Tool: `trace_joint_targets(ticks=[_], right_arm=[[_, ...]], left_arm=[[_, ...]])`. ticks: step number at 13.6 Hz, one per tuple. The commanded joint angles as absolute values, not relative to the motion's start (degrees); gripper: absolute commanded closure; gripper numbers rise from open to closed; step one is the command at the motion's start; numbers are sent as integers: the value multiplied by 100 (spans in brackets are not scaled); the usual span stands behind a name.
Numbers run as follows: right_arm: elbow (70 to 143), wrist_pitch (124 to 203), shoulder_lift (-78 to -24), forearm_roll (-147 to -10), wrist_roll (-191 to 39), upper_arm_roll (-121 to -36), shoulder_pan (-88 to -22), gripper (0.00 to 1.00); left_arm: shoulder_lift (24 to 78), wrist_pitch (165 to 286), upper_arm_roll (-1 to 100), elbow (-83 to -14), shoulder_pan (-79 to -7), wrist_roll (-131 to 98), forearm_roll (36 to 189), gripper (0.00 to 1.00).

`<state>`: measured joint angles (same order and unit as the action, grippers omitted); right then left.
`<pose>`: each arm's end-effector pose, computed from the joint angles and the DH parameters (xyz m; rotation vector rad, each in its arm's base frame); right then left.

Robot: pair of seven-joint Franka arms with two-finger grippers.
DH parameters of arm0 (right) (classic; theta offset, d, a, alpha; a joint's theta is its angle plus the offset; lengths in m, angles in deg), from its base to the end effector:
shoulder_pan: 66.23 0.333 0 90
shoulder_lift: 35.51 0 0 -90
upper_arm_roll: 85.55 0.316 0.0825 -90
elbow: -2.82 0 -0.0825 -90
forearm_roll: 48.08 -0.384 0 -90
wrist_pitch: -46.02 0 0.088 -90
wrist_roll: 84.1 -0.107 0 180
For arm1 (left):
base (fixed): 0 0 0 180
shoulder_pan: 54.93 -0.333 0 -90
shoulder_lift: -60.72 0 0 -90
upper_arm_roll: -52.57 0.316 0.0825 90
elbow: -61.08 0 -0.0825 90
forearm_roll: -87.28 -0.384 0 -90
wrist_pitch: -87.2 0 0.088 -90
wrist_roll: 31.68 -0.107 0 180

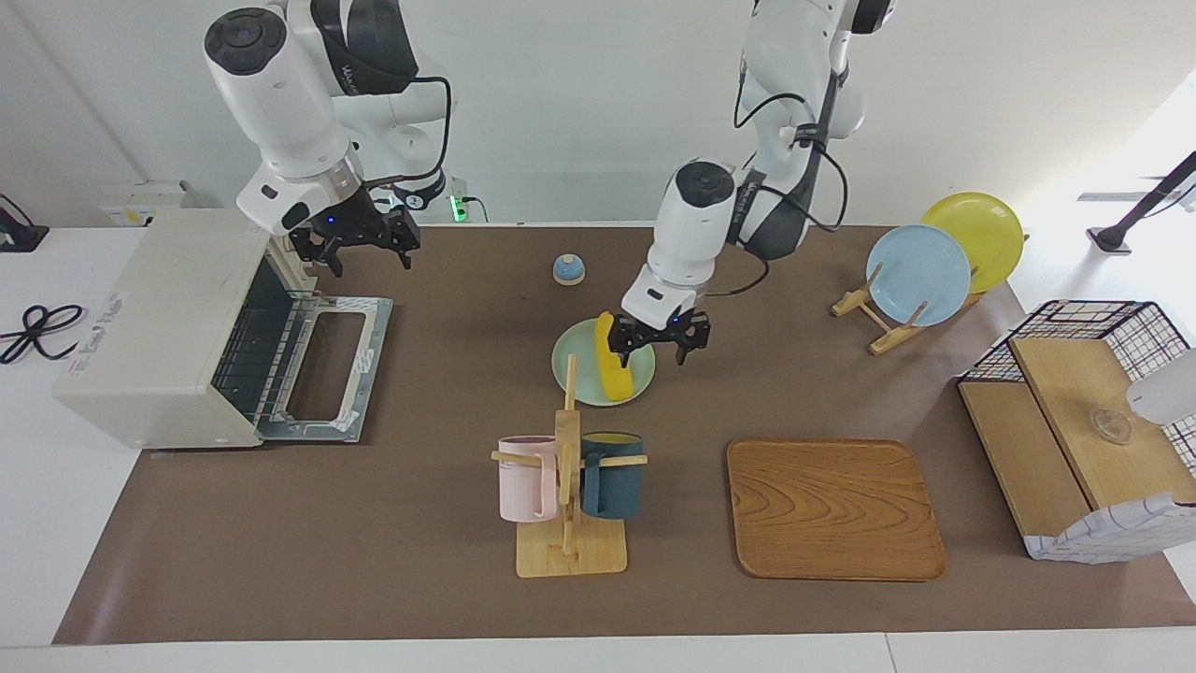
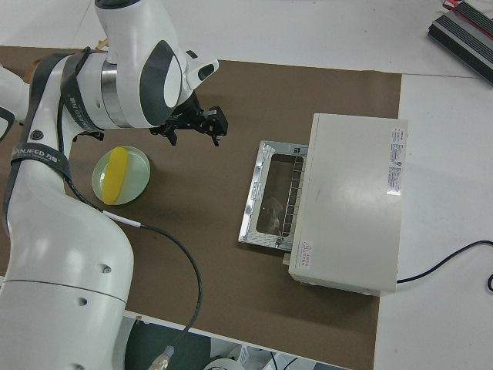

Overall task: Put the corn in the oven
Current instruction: 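Release the corn and withdraw the left gripper while the right gripper reaches the plate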

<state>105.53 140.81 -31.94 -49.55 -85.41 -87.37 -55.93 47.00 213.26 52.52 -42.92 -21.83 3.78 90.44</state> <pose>0.5284 0.0809 0.5606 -3.1125 -0.1904 0.1217 0.5315 -0.3494 0.4218 3.0156 0.1049 0.1416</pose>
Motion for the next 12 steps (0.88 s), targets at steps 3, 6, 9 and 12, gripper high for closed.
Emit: trace_joint_targets(ticks=[3, 6, 9, 12], right_arm=[[10382, 14559, -3620, -4966, -9347, -8705, -4719, 0], [9812, 14876, -4436, -4581, -10682, -8696, -3761, 0], [9643, 15437, -4956, -4315, -11711, -8687, -2986, 0], [9616, 15641, -5500, -3984, -12425, -8687, -2362, 0]], left_arm=[[4727, 20227, 5274, -3403, -2977, 24, 8922, 0], [5024, 19752, 5265, -3243, -3671, -756, 8913, 0], [5446, 19172, 5265, -3252, -4226, -1627, 8913, 0], [5816, 18513, 5274, -3322, -4464, -1717, 8913, 0]])
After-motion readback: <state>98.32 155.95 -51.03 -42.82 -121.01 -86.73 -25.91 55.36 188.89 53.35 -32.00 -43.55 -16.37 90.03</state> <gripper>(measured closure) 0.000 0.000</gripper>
